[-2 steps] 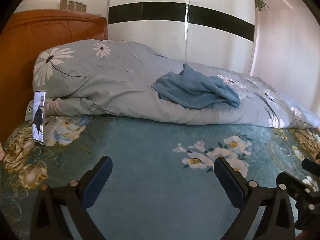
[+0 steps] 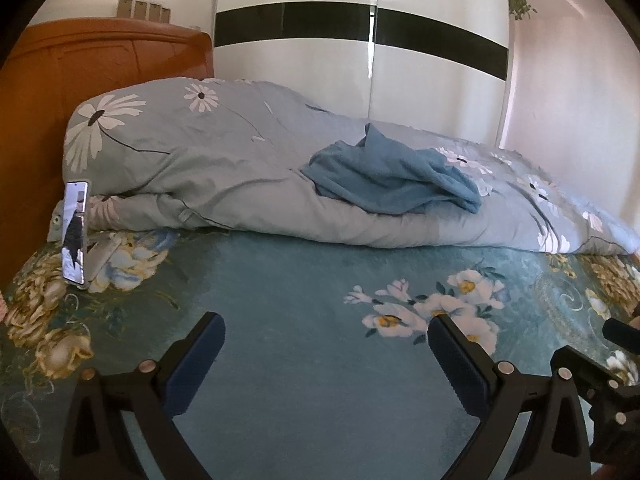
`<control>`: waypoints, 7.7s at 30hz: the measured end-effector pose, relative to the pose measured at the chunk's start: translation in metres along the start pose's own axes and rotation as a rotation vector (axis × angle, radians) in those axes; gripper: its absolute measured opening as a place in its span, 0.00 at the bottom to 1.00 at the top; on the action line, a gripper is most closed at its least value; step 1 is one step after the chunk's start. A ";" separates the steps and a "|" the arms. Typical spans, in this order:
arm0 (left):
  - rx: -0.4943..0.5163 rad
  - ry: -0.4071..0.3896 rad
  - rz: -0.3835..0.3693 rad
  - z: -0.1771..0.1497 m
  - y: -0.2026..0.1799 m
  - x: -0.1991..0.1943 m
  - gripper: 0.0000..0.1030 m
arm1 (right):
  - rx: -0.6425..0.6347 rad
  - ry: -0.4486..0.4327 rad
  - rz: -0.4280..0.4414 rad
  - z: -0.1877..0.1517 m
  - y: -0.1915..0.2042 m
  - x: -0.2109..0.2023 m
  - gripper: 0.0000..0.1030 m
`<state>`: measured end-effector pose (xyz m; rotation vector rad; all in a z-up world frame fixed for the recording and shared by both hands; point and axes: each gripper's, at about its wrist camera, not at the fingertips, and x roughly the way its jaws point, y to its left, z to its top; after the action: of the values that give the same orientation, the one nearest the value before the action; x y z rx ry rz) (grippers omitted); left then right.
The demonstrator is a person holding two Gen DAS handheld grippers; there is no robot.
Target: Fold clothes
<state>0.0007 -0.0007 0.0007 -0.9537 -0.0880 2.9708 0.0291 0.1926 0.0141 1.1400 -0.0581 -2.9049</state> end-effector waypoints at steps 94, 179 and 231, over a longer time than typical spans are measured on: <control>-0.120 0.112 -0.216 0.138 -0.052 0.110 0.12 | 0.231 -0.136 -0.012 -0.035 -0.147 -0.025 1.00; 0.089 0.476 -0.538 -0.072 -0.075 -0.012 0.54 | 0.414 0.063 -0.129 -0.128 -0.217 -0.106 0.07; 0.200 -0.014 -0.710 0.077 -0.022 -0.130 0.03 | -0.029 -0.051 0.434 0.009 -0.042 -0.085 0.35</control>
<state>0.0614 0.0126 0.1400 -0.6867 -0.1010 2.2822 0.0849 0.2371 0.0765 0.9118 -0.2324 -2.5392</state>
